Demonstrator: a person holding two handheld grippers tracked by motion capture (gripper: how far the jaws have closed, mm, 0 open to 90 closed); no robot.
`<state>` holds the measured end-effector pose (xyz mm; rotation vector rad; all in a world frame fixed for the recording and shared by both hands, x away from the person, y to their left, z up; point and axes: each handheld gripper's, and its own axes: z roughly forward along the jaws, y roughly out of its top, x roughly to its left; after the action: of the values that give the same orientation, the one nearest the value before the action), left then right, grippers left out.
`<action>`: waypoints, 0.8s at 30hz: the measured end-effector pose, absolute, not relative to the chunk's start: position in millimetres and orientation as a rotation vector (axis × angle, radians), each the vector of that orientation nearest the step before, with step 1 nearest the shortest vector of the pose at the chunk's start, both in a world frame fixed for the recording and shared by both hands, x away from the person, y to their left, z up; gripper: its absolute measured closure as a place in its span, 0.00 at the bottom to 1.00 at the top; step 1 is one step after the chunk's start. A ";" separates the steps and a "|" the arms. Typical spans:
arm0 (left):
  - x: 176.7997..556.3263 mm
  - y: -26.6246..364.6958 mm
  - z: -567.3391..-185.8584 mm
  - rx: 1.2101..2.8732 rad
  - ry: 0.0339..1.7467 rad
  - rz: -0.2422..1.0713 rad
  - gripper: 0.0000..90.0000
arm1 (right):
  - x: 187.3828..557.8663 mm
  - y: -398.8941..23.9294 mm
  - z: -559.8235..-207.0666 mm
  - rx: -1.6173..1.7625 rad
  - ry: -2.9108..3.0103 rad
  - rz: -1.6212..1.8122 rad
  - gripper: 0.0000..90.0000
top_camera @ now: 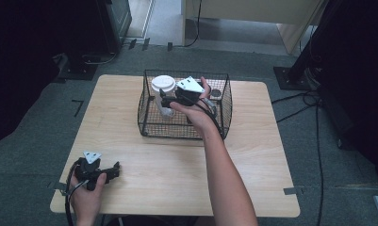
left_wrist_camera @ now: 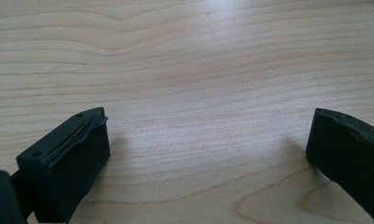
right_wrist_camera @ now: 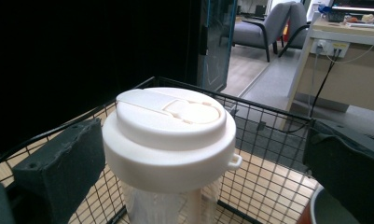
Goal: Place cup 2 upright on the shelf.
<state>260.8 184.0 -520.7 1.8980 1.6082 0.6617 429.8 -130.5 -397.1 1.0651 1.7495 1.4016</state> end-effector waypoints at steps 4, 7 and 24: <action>260.8 184.1 -520.7 1.900 1.608 0.662 0.00 | 421.2 -137.0 -394.1 1.075 1.745 1.398 0.00; 260.8 184.1 -520.7 1.900 1.608 0.661 0.00 | 415.0 -143.7 -392.2 1.087 1.736 1.395 0.00; 260.8 183.8 -520.8 1.894 1.610 0.661 0.00 | 376.2 -190.6 -385.2 1.110 1.708 1.373 0.00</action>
<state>260.8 183.8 -520.8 1.8939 1.6096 0.6614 376.2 -190.6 -385.2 1.1101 1.7079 1.3730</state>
